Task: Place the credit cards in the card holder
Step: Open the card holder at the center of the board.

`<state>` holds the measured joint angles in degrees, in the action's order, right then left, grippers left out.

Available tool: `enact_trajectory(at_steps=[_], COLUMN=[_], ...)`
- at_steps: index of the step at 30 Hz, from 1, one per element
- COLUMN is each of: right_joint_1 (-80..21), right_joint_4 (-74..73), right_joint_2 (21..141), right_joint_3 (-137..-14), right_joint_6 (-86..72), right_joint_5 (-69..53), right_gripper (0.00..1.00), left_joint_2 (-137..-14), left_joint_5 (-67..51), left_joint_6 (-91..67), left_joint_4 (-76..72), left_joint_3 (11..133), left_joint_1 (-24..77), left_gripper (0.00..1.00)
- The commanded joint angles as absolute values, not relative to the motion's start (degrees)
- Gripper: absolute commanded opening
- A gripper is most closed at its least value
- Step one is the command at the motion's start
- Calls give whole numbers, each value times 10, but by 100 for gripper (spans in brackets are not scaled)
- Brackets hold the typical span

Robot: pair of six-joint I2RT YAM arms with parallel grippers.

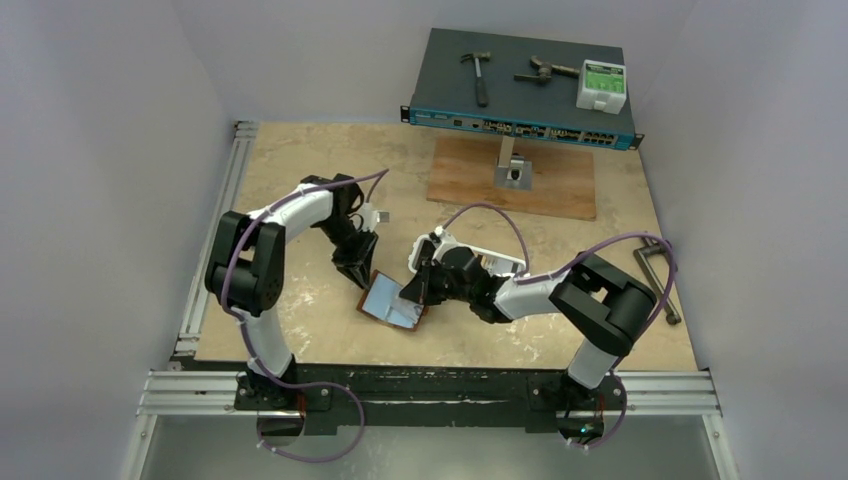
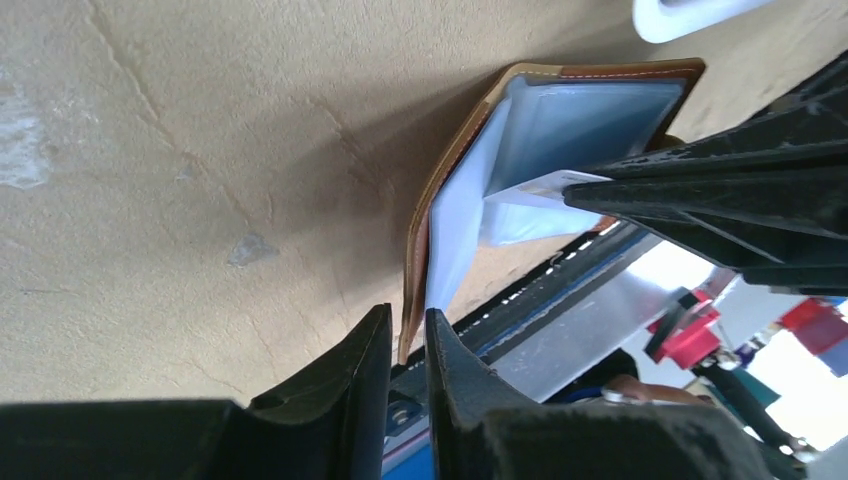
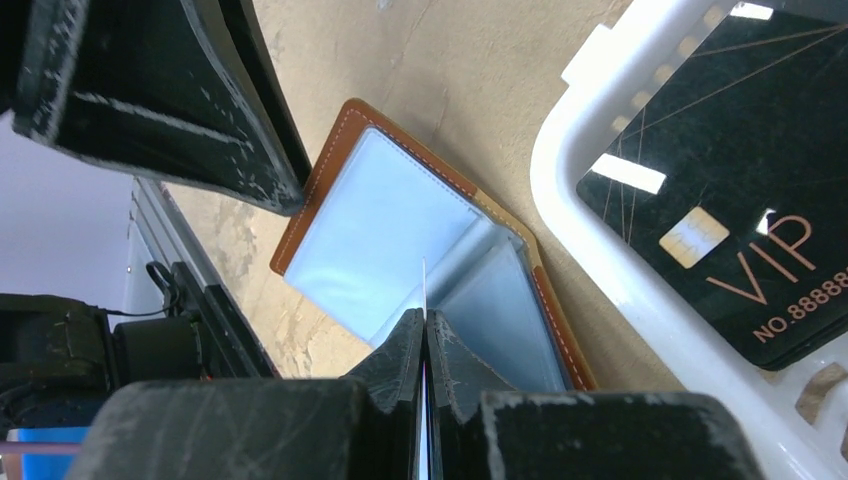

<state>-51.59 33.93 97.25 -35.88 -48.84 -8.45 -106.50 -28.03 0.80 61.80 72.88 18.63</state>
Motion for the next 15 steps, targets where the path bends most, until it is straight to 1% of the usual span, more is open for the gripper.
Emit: enact_trajectory(at_steps=[1, 5, 11, 15], right_joint_1=[-523, -523, -523, -523], right_joint_4=[349, 358, 381, 392], right_joint_2=[972, 971, 971, 971], right_joint_3=[-345, -335, -311, -304], right_joint_6=[-493, -498, -508, -513], right_joint_5=[-68, -65, -65, -65], right_gripper=[0, 0, 0, 0], left_joint_2=[-1057, -1061, -1076, -1077], left_joint_5=[-370, -399, -366, -345], left_joint_6=[26, 30, 29, 24], left_joint_4=[631, 622, 601, 596], left_joint_3=[738, 733, 729, 724], left_joint_1=[170, 171, 171, 171], left_gripper=[18, 19, 15, 18])
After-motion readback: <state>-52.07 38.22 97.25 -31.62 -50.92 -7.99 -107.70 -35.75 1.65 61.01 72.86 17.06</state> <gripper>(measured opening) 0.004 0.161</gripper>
